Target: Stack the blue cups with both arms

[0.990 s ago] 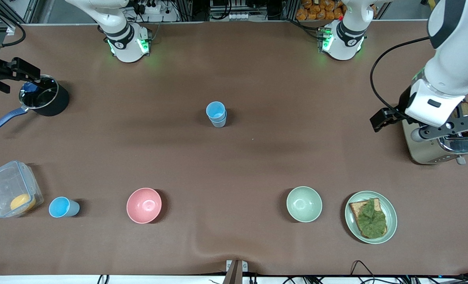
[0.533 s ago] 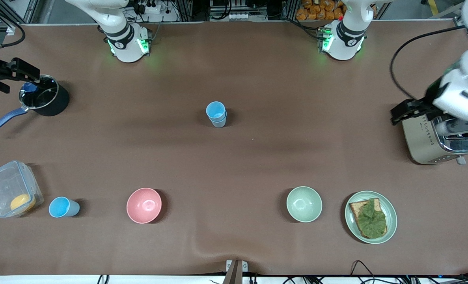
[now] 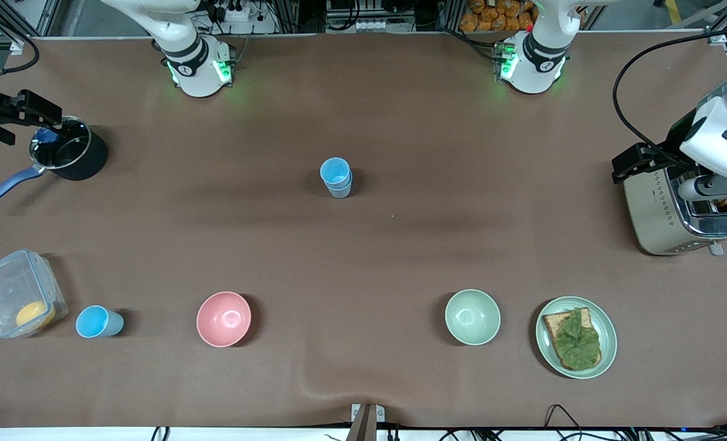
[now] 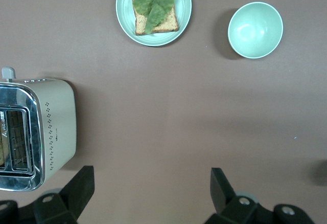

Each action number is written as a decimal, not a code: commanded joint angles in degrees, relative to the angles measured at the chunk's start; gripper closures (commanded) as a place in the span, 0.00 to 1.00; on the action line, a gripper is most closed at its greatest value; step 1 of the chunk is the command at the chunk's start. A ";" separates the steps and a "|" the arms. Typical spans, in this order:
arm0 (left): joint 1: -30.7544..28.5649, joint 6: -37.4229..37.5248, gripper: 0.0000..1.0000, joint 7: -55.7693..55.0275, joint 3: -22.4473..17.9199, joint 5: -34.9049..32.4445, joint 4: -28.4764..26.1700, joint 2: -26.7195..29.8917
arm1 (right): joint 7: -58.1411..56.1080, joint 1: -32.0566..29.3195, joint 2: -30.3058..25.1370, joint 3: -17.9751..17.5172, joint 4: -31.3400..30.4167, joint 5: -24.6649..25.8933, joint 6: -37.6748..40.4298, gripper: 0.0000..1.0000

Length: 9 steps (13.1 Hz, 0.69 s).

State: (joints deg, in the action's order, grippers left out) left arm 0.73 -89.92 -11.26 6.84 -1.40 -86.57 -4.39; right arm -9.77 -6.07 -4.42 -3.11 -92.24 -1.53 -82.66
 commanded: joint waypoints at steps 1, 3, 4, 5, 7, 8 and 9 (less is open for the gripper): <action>1.03 0.10 0.00 -0.52 -1.13 0.00 -0.71 1.23 | 0.10 -0.35 -0.59 -0.49 -0.58 0.48 -0.48 0.00; 1.12 0.10 0.00 -0.43 -0.69 0.00 -0.36 0.96 | 0.10 -0.35 -0.68 -0.49 -0.58 0.39 -0.40 0.00; 0.94 0.10 0.00 -0.43 -0.51 -0.09 -0.18 1.05 | 0.19 -0.26 -0.77 -0.58 -0.58 0.39 -0.40 0.00; 0.77 0.10 0.00 0.61 -0.34 -0.01 -0.09 1.05 | 0.36 0.00 -0.77 -0.58 -0.58 0.22 -0.40 0.00; 0.59 0.45 0.00 0.71 -0.34 0.00 -0.62 1.22 | 0.72 0.71 -0.94 -0.58 -0.40 0.21 -0.22 0.00; 0.59 0.54 0.00 0.62 -0.34 0.00 -0.53 1.22 | 0.72 0.80 -0.94 -0.58 -0.23 0.21 -0.22 0.00; 0.68 0.45 0.00 0.53 -0.34 0.00 -0.36 1.22 | 0.72 0.88 -0.94 -0.58 -0.31 0.21 -0.31 0.00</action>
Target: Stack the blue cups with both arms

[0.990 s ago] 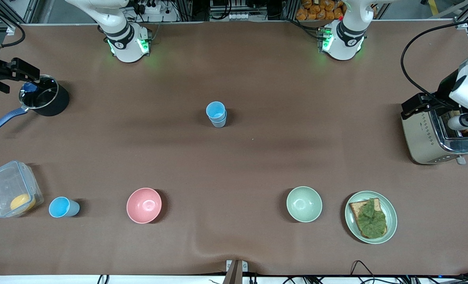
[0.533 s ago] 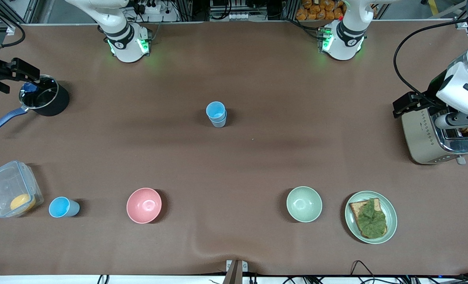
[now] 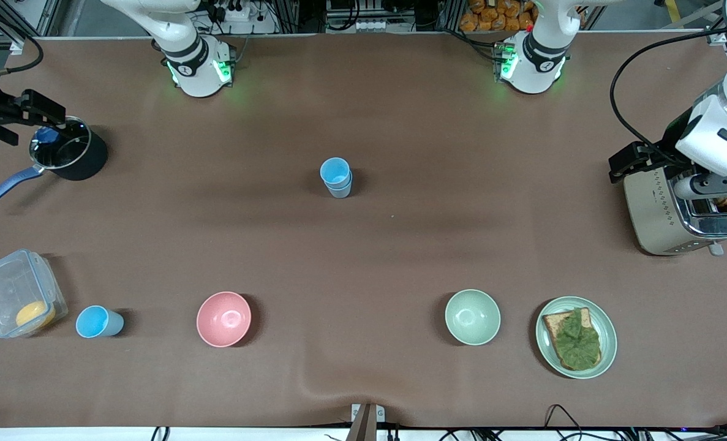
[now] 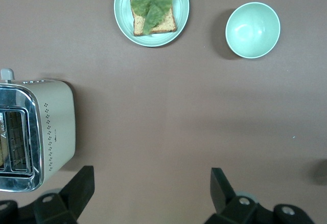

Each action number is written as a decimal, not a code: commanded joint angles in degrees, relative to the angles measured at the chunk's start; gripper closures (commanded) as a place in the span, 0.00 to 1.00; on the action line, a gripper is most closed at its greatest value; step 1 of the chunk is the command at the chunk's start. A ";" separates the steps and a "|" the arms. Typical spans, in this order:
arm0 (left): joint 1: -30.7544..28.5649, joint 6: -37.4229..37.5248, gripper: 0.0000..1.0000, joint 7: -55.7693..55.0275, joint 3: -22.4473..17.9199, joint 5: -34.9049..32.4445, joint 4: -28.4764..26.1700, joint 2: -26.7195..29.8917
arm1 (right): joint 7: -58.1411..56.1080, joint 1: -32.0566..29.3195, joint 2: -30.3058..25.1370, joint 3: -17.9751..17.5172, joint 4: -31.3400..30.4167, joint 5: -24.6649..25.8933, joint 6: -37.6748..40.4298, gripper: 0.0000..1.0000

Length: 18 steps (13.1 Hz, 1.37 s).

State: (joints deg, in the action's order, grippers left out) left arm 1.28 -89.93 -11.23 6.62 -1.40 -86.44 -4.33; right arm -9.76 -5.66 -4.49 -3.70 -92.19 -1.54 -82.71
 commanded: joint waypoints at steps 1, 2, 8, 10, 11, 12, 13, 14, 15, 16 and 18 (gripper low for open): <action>0.21 0.46 0.00 0.51 -0.12 0.00 -0.22 0.99 | 0.71 0.48 -0.88 -0.08 -0.45 0.04 -0.26 0.00; 0.04 0.46 0.00 0.59 -0.12 0.26 -0.13 1.08 | 0.71 0.48 -0.88 -0.08 -0.36 -0.13 -0.35 0.00; -0.23 2.82 0.00 1.12 -0.73 0.61 1.10 0.55 | 0.10 0.39 -2.71 -0.16 1.04 -0.40 1.84 0.00; -0.67 3.53 0.00 1.30 -0.91 0.70 2.50 -0.32 | 0.53 1.17 -2.64 -0.25 0.52 -0.40 0.98 0.00; -0.67 3.53 0.00 1.30 -0.91 0.61 2.60 -0.33 | 0.45 1.44 -2.29 -0.25 0.52 0.04 -0.68 0.00; -0.67 3.53 0.00 1.47 -0.91 0.61 2.60 -0.33 | 0.45 1.44 -2.11 -0.25 0.26 0.30 -1.14 0.00; -0.76 3.53 0.00 2.17 -0.91 0.70 2.60 -0.33 | 0.45 1.27 -2.11 -0.25 -0.35 0.31 -1.31 0.00; -0.67 3.45 0.00 4.09 -0.91 0.53 2.51 -0.33 | 0.45 0.92 -2.11 -0.08 -0.53 0.31 -1.23 0.00; -1.28 3.45 0.00 6.11 -1.34 0.61 2.07 0.02 | 0.53 0.83 -2.19 0.01 -0.80 0.31 -1.14 0.00; -2.85 3.45 0.00 7.35 -1.44 0.70 2.33 -0.06 | 0.53 0.83 -2.19 0.01 -0.97 0.31 -1.23 0.00; -2.95 3.45 0.00 7.45 -1.35 0.70 2.42 -0.06 | 0.53 0.91 -2.19 0.01 -1.24 0.31 -1.40 0.00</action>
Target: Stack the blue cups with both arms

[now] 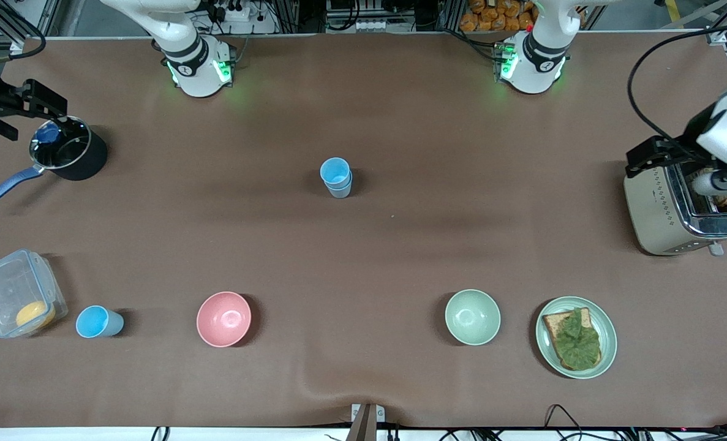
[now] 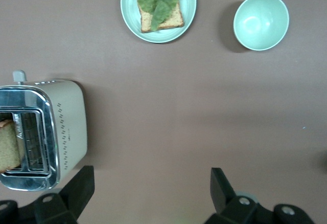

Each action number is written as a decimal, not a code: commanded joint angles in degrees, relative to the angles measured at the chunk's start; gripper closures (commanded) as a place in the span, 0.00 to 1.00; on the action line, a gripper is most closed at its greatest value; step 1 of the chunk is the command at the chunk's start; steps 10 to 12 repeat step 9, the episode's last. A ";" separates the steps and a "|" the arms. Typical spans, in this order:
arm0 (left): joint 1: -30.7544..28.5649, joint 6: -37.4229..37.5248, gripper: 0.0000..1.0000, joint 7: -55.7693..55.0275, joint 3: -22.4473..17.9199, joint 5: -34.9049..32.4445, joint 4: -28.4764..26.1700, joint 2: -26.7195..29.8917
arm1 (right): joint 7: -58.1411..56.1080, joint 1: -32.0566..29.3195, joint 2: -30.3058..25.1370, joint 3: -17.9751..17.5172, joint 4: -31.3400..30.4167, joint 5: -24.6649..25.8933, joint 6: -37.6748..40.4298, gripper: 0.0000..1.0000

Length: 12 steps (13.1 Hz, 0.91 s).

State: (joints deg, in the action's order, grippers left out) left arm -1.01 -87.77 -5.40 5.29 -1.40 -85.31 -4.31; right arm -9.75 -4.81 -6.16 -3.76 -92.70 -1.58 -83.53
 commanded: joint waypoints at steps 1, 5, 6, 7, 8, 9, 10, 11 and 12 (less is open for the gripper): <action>-0.66 1.29 0.00 1.44 0.07 0.70 1.37 -0.09 | 0.52 -0.02 -0.61 0.16 -0.73 0.35 -0.59 0.00; -0.40 1.29 0.00 1.09 0.42 0.70 1.37 0.00 | 0.52 -0.20 -0.70 0.24 -1.25 0.35 -0.58 0.00; -0.22 1.29 0.00 1.00 0.42 0.53 1.37 0.18 | 0.52 -0.20 -0.70 0.24 -1.43 0.35 -0.59 0.00; -0.13 1.29 0.00 1.00 0.68 0.70 1.37 0.35 | 0.52 -0.20 -0.70 0.24 -1.43 0.35 -0.59 0.00; -0.31 1.29 0.00 0.83 1.64 0.70 1.37 0.44 | 0.52 -0.20 -0.70 0.33 -1.43 0.35 -0.59 0.00; -0.22 1.29 0.00 1.18 2.00 0.61 1.37 0.44 | 0.52 -0.20 -0.70 0.33 -1.43 0.35 -0.59 0.00; -0.22 1.29 0.00 1.18 2.00 0.61 1.37 0.44 | 0.52 -0.20 -0.70 0.33 -1.43 0.35 -0.59 0.00; -0.22 1.29 0.00 1.18 2.00 0.61 1.37 0.44 | 0.52 -0.20 -0.70 0.33 -1.43 0.35 -0.59 0.00; -0.22 1.29 0.00 1.18 2.00 0.61 1.37 0.44 | 0.52 -0.20 -0.70 0.33 -1.43 0.35 -0.59 0.00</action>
